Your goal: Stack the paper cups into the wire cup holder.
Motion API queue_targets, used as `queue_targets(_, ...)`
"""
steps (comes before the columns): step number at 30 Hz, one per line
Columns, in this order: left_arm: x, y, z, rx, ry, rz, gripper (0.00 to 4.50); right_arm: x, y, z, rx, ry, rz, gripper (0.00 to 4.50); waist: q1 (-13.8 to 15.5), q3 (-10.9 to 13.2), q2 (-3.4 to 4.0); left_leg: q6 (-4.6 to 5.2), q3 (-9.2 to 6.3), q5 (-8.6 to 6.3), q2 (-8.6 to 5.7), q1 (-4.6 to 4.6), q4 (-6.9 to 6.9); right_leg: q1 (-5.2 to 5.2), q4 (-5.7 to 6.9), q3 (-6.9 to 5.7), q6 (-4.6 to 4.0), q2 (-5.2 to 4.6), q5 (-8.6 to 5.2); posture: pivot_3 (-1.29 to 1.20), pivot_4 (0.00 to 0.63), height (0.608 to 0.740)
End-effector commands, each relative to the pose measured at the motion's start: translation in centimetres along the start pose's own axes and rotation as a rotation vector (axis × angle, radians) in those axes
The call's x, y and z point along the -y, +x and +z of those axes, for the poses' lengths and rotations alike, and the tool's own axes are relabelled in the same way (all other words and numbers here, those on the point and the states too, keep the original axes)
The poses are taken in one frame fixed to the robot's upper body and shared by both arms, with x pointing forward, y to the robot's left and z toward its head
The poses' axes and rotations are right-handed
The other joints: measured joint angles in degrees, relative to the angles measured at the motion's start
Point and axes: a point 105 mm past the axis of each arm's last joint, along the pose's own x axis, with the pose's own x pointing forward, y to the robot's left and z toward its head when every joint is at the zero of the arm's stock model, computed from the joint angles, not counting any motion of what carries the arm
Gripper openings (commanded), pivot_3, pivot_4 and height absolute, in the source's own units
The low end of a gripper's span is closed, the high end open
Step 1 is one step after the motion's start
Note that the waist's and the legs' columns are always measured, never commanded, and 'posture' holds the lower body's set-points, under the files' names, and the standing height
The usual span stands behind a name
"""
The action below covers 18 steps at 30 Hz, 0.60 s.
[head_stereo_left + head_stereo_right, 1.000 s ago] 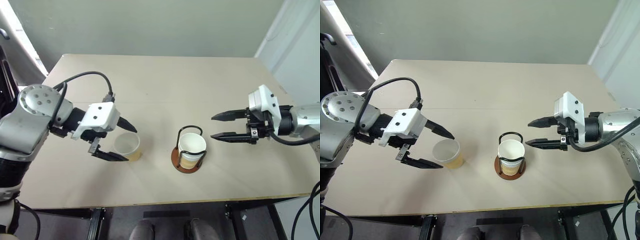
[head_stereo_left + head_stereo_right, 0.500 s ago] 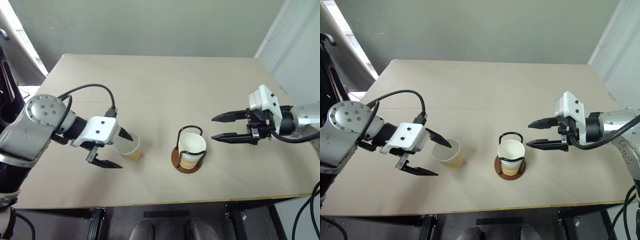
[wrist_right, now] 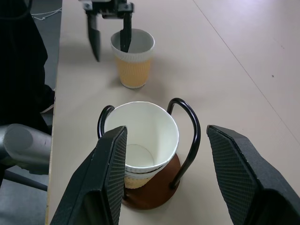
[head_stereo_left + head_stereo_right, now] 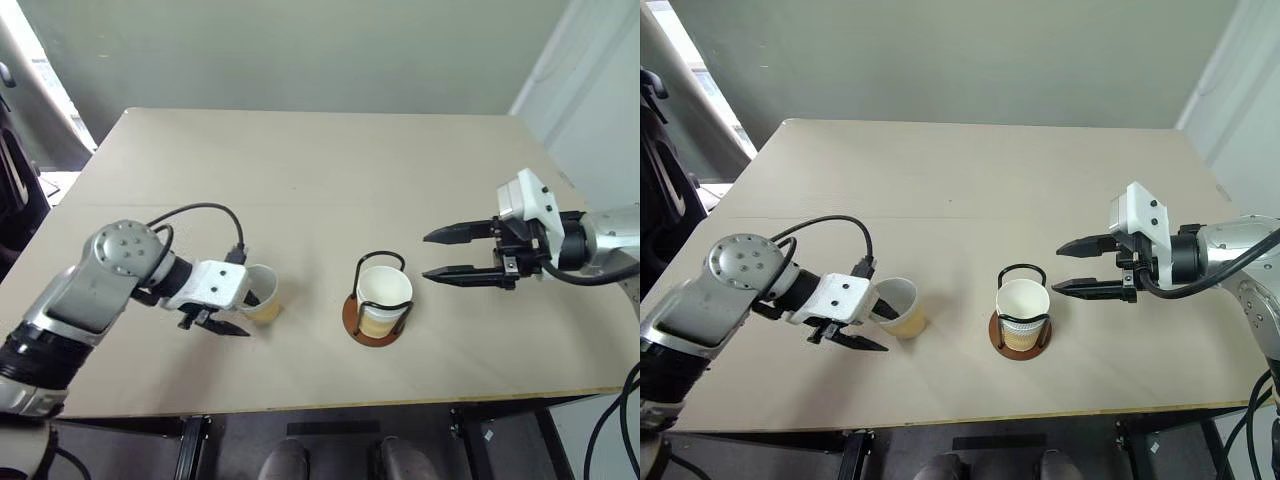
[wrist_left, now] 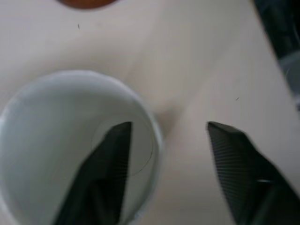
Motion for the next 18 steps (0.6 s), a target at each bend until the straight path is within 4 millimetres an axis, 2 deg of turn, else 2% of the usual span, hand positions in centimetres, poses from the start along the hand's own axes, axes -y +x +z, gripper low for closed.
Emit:
queue_targets(1,-1.2,-0.8,0.5,0.007,0.034,0.045,0.92,0.1,-0.5,0.6,-0.004,-0.025,-0.020,2.69,0.03,0.00,0.00,0.00,0.01,0.00,0.00,0.00,0.00,0.00,0.01,0.00,0.00,0.00,0.00,0.00,0.150,0.740)
queue_targets(3,-1.6,-1.1,0.9,0.029,0.027,0.050,0.17,0.1,-0.7,0.4,-0.012,-0.022,-0.027,2.69,0.11,0.00,0.00,0.00,0.00,0.00,0.00,-0.03,0.02,0.00,0.00,-0.01,0.00,0.00,0.00,0.00,0.150,0.740)
queue_targets(4,-1.8,-1.3,1.1,0.040,0.022,0.054,0.08,0.1,-0.8,0.2,-0.019,-0.021,-0.029,2.69,0.16,0.00,0.00,0.00,0.00,0.00,-0.01,-0.04,0.02,0.00,0.00,-0.01,0.00,0.00,0.00,0.00,0.150,0.740)
queue_targets(12,-3.8,-2.7,3.8,0.164,0.011,0.074,0.08,0.5,-1.5,-0.7,-0.053,-0.011,-0.054,2.69,0.23,-0.01,-0.01,-0.01,0.01,0.00,-0.01,-0.07,0.07,0.01,0.00,-0.02,0.02,-0.01,0.01,0.00,0.150,0.740)
queue_targets(15,-4.7,-3.8,6.4,0.257,0.021,0.067,0.08,0.5,-2.1,-1.6,-0.087,0.023,-0.064,2.69,0.30,0.00,-0.01,-0.01,0.01,0.00,-0.01,-0.07,0.07,0.01,-0.01,-0.02,0.03,-0.01,0.02,0.00,0.150,0.740)
queue_targets(18,-5.5,-4.6,7.9,0.298,0.048,0.063,0.08,0.4,-2.5,-2.1,-0.103,0.042,-0.068,2.69,0.49,-0.01,-0.01,-0.02,-0.03,-0.01,-0.01,-0.12,0.10,0.00,-0.03,-0.06,0.03,-0.02,0.02,0.00,0.150,0.740)
